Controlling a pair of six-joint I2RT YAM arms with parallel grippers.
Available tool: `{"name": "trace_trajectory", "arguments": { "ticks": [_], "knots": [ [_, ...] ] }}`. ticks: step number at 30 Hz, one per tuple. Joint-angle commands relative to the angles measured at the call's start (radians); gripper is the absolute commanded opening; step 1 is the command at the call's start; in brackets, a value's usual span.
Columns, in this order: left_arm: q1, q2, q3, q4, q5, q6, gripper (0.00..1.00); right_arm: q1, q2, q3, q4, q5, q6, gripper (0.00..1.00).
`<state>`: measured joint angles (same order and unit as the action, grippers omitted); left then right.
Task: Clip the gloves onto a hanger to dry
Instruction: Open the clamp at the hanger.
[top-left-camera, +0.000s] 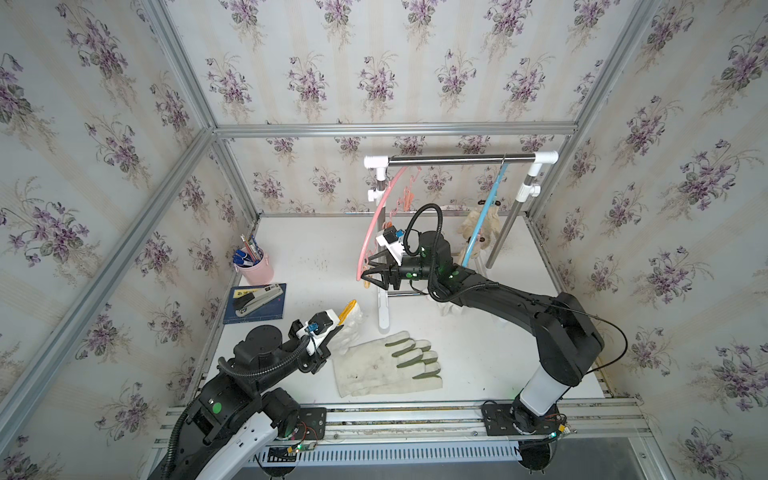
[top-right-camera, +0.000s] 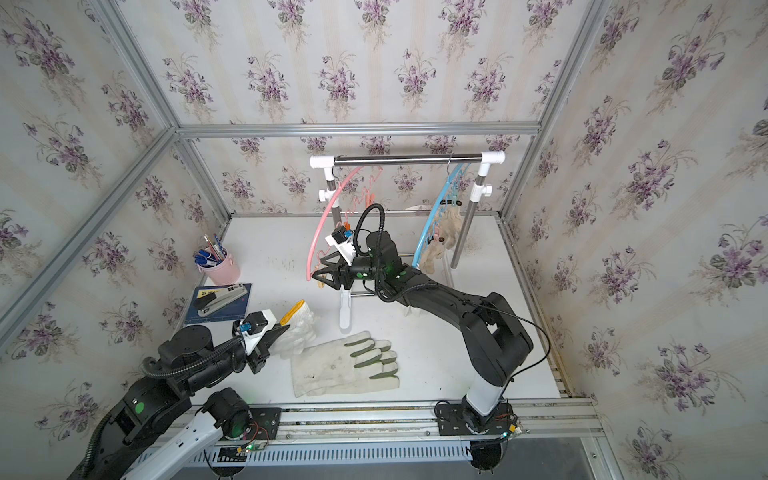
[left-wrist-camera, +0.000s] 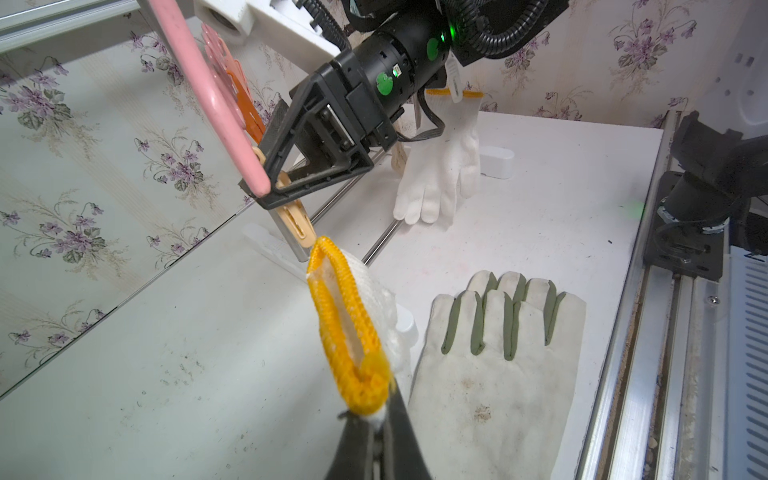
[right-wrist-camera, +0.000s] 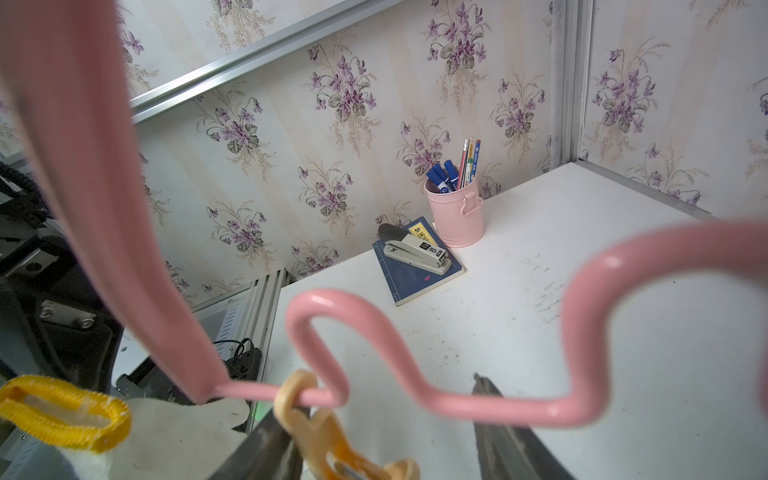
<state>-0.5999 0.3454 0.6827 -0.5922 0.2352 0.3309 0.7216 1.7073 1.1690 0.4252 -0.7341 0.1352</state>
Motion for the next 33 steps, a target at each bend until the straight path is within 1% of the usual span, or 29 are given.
{"name": "trace_trajectory", "arguments": {
  "ticks": [1, 10, 25, 33],
  "knots": [
    [0.000, 0.003, 0.007, 0.011, -0.004, 0.006, 0.00, 0.000, 0.003, 0.007, 0.026, -0.010, 0.004, 0.61],
    [0.000, 0.013, 0.003, 0.022, -0.002, 0.008, 0.00, -0.001, 0.012, 0.021, 0.015, -0.006, 0.014, 0.54],
    [0.000, 0.015, 0.009, 0.020, -0.011, 0.016, 0.00, -0.001, 0.019, 0.033, 0.002, -0.018, 0.009, 0.49],
    [0.002, 0.037, 0.009, 0.042, -0.013, 0.007, 0.00, 0.000, 0.009, 0.034, -0.006, -0.024, 0.003, 0.39]
  ]
}}
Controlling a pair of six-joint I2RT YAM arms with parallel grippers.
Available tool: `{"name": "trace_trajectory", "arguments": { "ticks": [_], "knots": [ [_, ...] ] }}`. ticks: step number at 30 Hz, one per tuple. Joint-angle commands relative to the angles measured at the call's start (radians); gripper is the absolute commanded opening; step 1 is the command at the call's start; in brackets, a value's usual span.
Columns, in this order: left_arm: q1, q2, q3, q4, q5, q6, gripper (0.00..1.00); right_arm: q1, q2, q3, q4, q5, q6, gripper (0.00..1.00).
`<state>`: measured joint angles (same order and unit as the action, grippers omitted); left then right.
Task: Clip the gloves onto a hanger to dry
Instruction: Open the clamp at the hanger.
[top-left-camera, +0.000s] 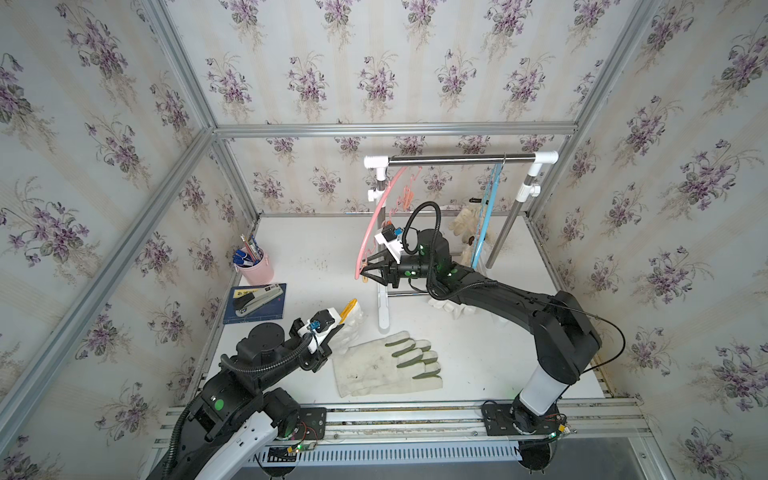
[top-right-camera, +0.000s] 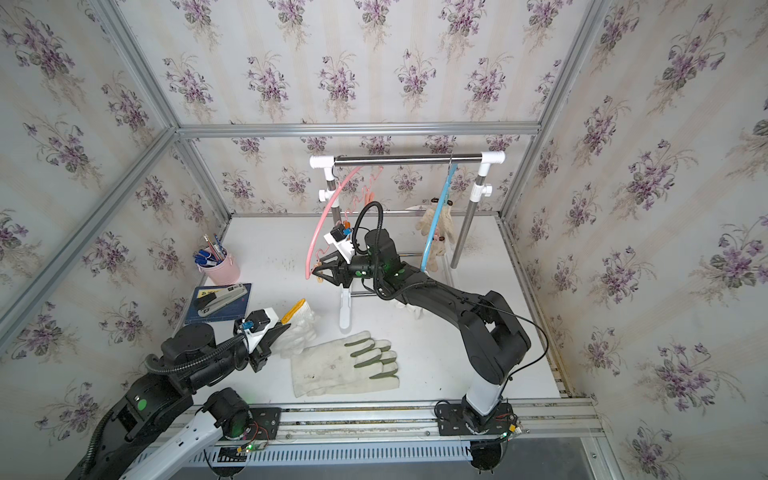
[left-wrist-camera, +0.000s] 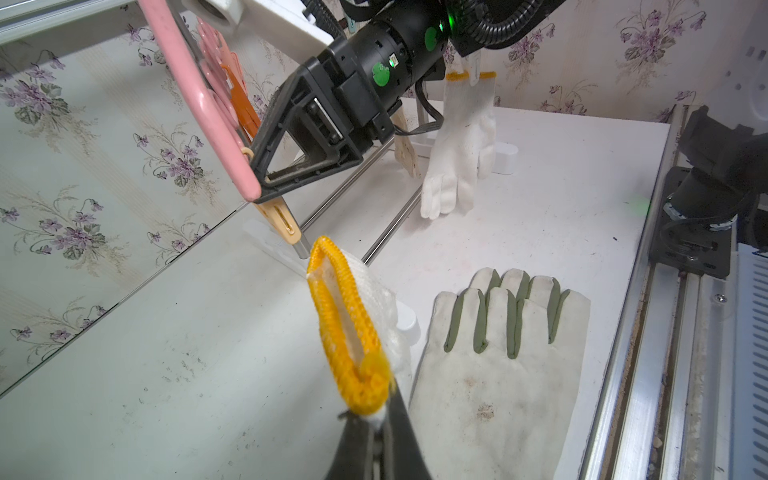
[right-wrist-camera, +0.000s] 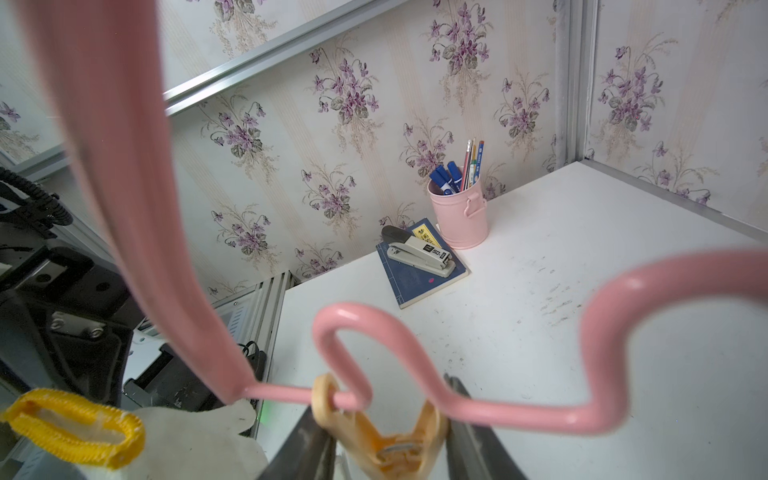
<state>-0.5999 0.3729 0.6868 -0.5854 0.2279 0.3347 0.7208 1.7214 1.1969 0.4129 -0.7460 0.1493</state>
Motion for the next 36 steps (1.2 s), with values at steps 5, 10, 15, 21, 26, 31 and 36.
{"name": "trace_trajectory", "arguments": {
  "ticks": [5, 10, 15, 21, 26, 31, 36],
  "knots": [
    [0.008, 0.057, 0.001, 0.082, 0.008, 0.010, 0.00, 0.000, -0.020, 0.006, -0.003, -0.013, -0.020, 0.28],
    [0.019, 0.099, -0.003, 0.123, 0.025, 0.017, 0.00, 0.001, -0.022, 0.006, -0.014, -0.013, -0.030, 0.20],
    [0.052, 0.114, -0.030, 0.151, 0.057, 0.026, 0.00, 0.000, -0.027, 0.003, -0.020, -0.015, -0.036, 0.20],
    [0.186, 0.194, -0.099, 0.259, 0.250, 0.025, 0.00, 0.002, -0.047, 0.004, -0.047, -0.019, -0.055, 0.20],
    [0.294, 0.311, -0.116, 0.382, 0.432, 0.046, 0.00, 0.001, -0.068, 0.001, -0.066, -0.032, -0.066, 0.20],
    [0.302, 0.435, -0.075, 0.442, 0.530, 0.107, 0.00, 0.000, -0.083, 0.000, -0.083, -0.037, -0.080, 0.19],
    [0.304, 0.485, -0.061, 0.482, 0.546, 0.126, 0.00, 0.000, -0.083, -0.002, -0.097, -0.036, -0.094, 0.13]
  ]
}}
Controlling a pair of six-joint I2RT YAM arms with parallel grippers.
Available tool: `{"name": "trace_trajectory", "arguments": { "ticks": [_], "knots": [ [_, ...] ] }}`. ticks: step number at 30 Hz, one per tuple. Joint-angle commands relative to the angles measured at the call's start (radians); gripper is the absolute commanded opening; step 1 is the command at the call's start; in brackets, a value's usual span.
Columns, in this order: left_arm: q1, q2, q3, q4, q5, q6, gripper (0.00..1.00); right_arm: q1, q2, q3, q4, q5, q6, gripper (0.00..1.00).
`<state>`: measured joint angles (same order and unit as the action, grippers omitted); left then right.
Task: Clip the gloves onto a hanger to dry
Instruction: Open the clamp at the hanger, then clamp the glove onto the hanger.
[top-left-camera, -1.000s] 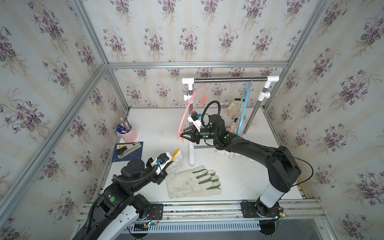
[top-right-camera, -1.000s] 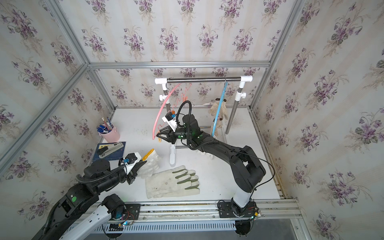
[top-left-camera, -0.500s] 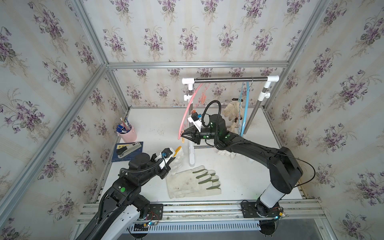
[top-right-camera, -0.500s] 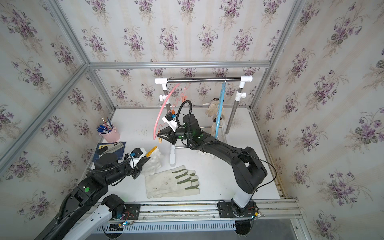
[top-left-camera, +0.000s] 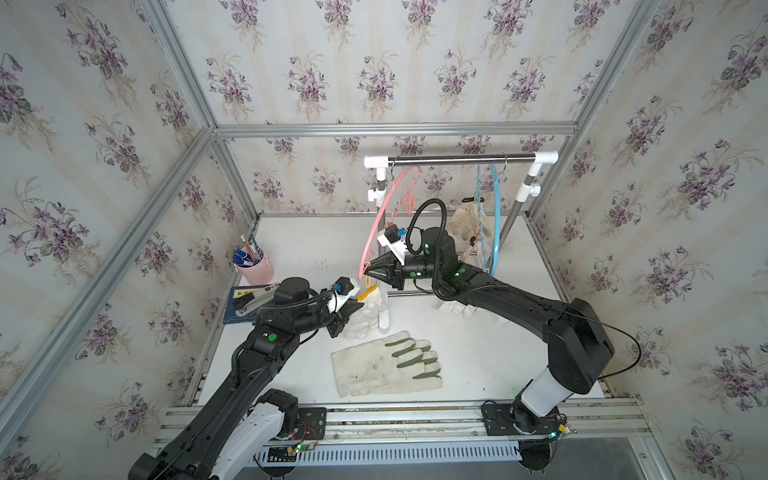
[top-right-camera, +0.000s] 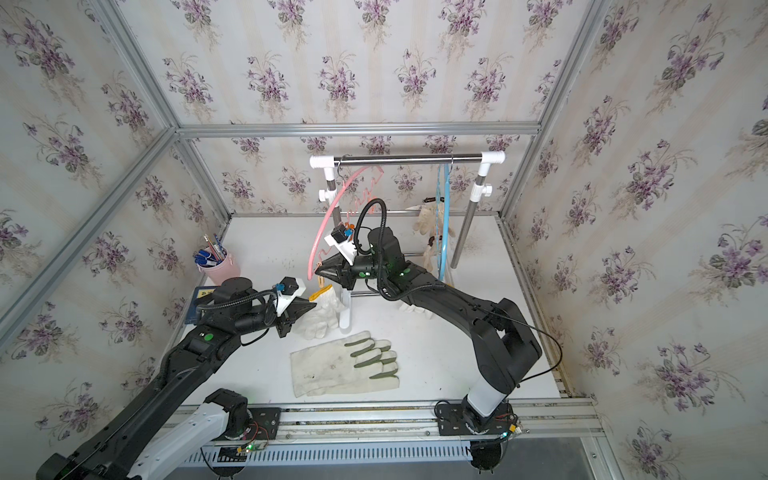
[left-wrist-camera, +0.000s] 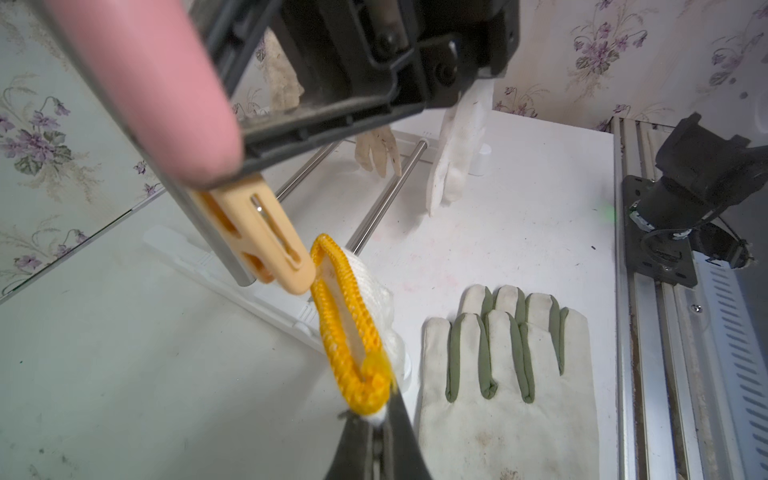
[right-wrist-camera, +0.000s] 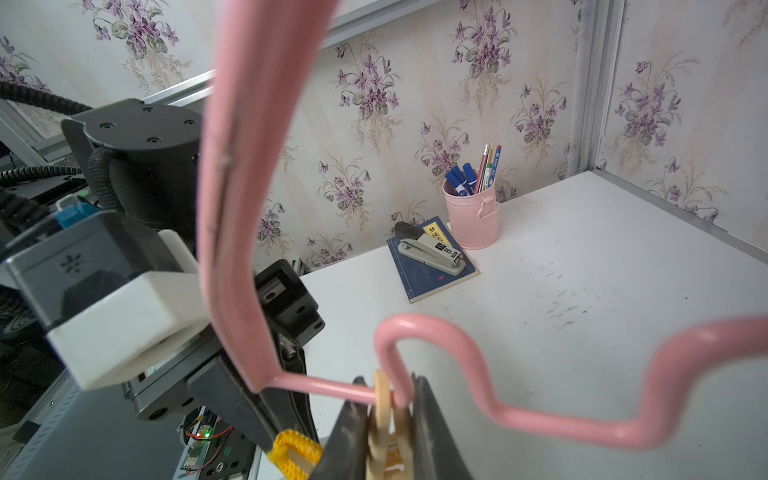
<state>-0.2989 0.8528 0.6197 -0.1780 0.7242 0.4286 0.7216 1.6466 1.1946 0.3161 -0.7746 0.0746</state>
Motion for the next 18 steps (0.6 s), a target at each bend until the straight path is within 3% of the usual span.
{"name": "trace_trajectory", "arguments": {
  "ticks": [1, 18],
  "knots": [
    [0.002, 0.006, 0.004, 0.080, 0.046, 0.034, 0.00, -0.001, -0.007, -0.001, -0.002, -0.008, -0.021, 0.13],
    [0.038, 0.087, -0.035, 0.144, 0.030, 0.091, 0.00, -0.004, -0.021, 0.001, -0.017, -0.015, -0.035, 0.14]
  ]
}}
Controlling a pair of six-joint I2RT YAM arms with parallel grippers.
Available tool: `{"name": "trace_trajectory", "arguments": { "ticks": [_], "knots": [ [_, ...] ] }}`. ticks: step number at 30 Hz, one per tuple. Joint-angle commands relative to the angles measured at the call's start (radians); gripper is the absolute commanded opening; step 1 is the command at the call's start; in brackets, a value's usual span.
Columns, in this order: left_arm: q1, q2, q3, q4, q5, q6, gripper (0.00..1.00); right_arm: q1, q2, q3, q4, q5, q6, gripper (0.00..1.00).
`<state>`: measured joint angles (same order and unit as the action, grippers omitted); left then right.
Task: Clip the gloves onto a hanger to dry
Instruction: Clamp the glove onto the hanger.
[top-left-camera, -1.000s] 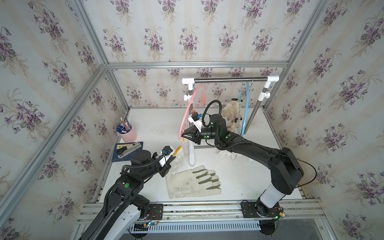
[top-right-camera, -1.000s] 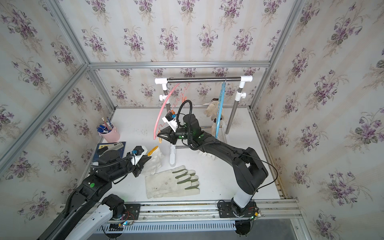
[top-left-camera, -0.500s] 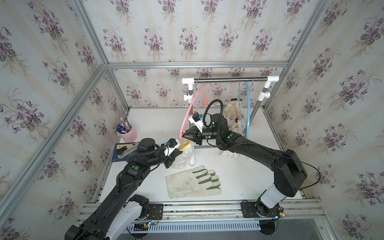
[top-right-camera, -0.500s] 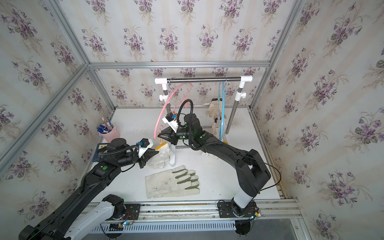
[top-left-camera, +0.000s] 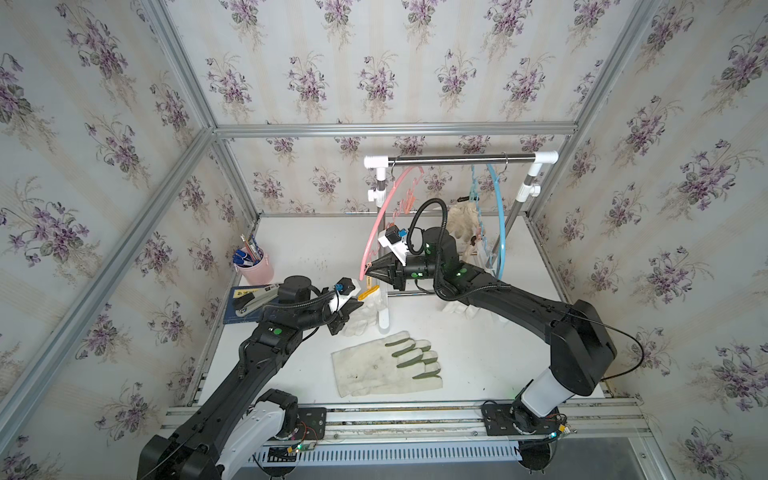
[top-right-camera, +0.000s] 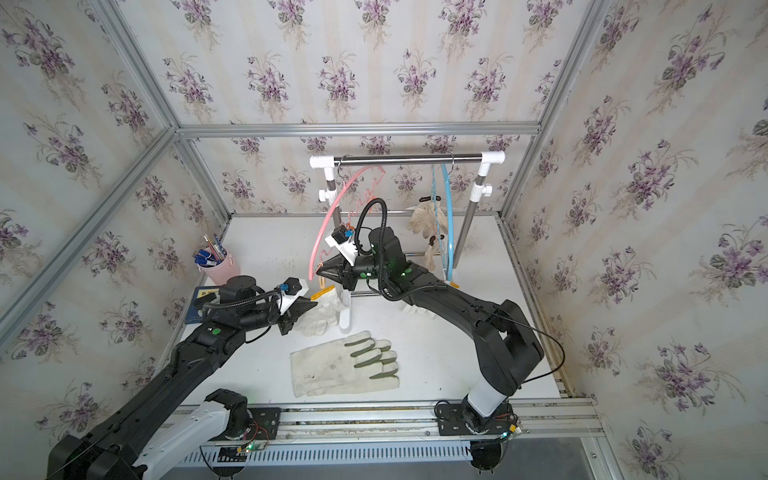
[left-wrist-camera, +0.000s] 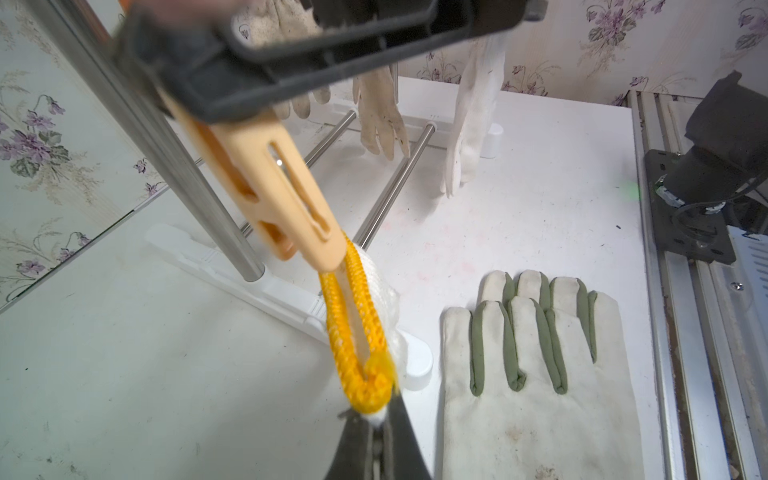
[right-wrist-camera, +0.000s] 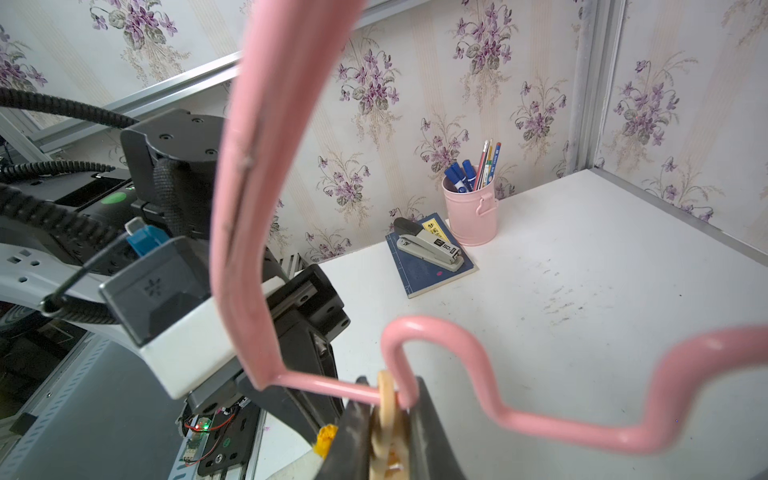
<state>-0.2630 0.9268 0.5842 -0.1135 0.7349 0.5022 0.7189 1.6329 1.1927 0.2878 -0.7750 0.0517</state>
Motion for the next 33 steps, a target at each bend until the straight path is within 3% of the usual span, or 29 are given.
{"name": "trace_trajectory", "arguments": {
  "ticks": [1, 33],
  "knots": [
    [0.002, 0.021, 0.004, 0.088, 0.027, 0.019, 0.00, -0.001, -0.006, 0.001, 0.010, -0.016, -0.012, 0.14],
    [0.021, 0.054, 0.074, 0.095, 0.035, 0.050, 0.00, -0.001, -0.018, -0.018, -0.021, -0.060, -0.046, 0.15]
  ]
}}
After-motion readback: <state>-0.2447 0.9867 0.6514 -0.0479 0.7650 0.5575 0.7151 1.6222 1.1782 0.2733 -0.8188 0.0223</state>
